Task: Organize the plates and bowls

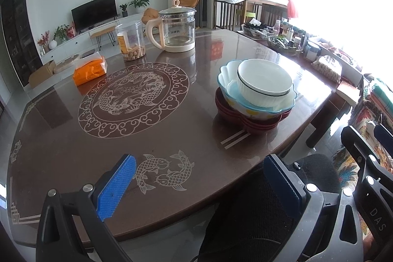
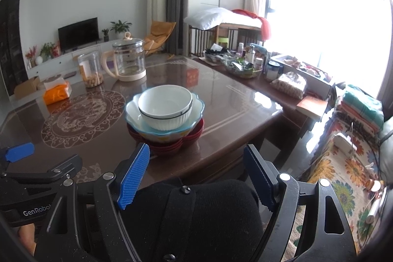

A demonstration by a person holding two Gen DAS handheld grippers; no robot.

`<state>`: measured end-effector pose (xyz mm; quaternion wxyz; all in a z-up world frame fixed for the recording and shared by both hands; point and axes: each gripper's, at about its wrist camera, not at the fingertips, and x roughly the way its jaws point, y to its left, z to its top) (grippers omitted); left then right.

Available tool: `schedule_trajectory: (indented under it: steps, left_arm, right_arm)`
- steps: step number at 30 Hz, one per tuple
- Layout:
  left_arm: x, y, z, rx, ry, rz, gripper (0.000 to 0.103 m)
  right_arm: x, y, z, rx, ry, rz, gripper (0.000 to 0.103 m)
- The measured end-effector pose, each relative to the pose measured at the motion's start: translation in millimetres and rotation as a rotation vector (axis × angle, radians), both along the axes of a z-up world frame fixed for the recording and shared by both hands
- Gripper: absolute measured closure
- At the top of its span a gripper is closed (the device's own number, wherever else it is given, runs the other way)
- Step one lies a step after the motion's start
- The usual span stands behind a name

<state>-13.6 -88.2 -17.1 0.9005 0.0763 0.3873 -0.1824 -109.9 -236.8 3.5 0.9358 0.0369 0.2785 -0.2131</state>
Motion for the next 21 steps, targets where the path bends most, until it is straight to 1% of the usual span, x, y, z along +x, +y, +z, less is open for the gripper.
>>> schedule_trajectory:
  steps: [9,13,18,21]
  left_arm:
    - [2.9,0.4,-4.0,-0.007,0.020,-0.004,0.000]
    - [2.7,-0.9,-3.9,-0.003,0.016,-0.010,0.000]
    - [0.6,-1.5,-3.5,-0.005,0.012,-0.017,0.000]
    - [-2.9,-0.6,-1.9,-0.006,-0.015,-0.013,0.000]
  right_arm:
    - [4.3,-5.7,-8.0,0.027,0.025,-0.003,0.022]
    - [2.8,-2.8,-5.9,0.011,0.019,0.000,0.022]
    - [2.8,-2.1,-6.3,0.016,0.017,0.002,0.022]
    - [2.5,-3.4,-7.5,0.020,0.018,-0.002,0.022]
